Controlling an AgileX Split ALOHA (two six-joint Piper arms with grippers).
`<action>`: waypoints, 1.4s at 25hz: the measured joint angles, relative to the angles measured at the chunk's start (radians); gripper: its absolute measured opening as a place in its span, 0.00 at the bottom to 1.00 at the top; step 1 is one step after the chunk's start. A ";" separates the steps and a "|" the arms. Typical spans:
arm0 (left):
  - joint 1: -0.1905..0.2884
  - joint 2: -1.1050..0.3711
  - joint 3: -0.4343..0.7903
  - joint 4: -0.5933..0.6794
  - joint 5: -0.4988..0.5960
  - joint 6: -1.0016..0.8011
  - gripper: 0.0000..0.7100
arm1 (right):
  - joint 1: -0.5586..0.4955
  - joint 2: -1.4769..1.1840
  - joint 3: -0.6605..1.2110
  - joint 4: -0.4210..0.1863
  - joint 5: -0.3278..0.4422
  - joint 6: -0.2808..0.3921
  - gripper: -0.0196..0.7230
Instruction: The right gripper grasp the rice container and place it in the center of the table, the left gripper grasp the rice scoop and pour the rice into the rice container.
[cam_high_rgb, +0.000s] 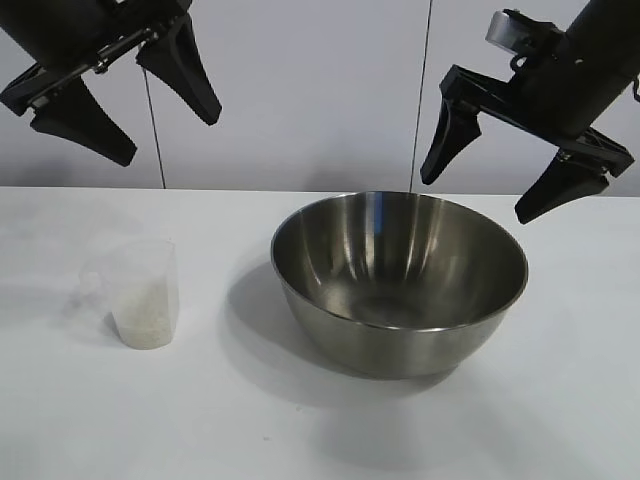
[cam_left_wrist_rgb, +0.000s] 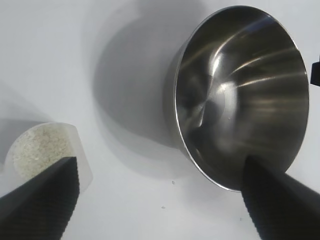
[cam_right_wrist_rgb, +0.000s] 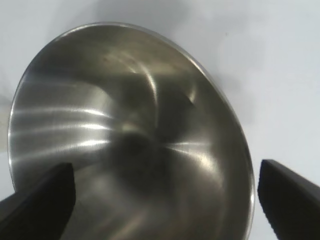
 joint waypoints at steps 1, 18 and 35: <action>0.000 0.000 0.000 0.000 0.000 0.000 0.90 | 0.000 0.000 0.000 0.001 0.000 0.000 0.95; 0.000 0.000 0.000 0.000 -0.007 0.001 0.90 | 0.000 0.030 0.000 -0.180 0.025 0.011 0.95; 0.000 0.000 0.000 0.000 -0.010 0.001 0.90 | 0.000 0.196 0.000 -0.159 -0.054 0.012 0.84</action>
